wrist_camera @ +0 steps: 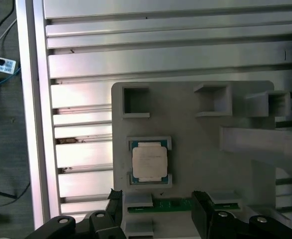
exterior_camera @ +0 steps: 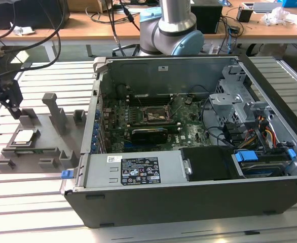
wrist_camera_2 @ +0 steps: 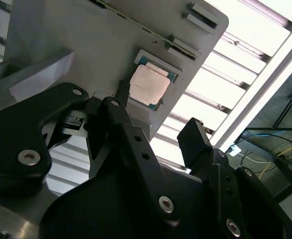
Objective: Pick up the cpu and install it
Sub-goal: 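Pick up the cpu and move it towards the insertion slot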
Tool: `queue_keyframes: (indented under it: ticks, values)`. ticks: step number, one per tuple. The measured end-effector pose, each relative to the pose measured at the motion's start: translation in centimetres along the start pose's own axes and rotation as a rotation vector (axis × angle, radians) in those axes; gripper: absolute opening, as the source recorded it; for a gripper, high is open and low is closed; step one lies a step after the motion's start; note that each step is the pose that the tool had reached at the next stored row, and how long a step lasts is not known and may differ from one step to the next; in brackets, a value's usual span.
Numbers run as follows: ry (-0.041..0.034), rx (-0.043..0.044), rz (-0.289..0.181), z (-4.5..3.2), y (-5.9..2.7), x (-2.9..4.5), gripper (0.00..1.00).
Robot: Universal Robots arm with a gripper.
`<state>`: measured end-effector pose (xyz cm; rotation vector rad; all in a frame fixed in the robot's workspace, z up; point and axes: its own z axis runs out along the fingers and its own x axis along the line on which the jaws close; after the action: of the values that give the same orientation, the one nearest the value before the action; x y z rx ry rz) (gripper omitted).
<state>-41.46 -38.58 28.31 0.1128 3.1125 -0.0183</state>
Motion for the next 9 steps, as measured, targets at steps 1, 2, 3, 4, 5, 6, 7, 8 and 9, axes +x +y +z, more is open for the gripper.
queue_keyframes:
  ticks: [1, 2, 3, 4, 5, 6, 7, 8, 9]
  values:
    - [0.0000, 0.0000, 0.000, 0.07, 0.00, 0.00, 0.66]
    - [0.0001, 0.0000, 0.000, 0.17, 0.00, 0.01, 0.66]
    - [0.0000, 0.0000, 0.000, 0.33, 0.01, 0.01, 0.66]
    - [0.0000, 0.0000, 0.000, 0.48, 0.01, 0.02, 0.66]
    - [0.0000, 0.0000, 0.000, 0.58, 0.01, 0.02, 0.66]
    - [0.0001, 0.0000, 0.000, 0.64, 0.01, 0.02, 0.66]
    - [0.0001, 0.0000, 0.000, 0.73, 0.01, 0.02, 0.66]
    - [0.0001, 0.0001, 0.000, 0.83, 0.01, 0.03, 0.66]
    - [0.0000, 0.0000, 0.000, 0.94, 0.01, 0.03, 0.66]
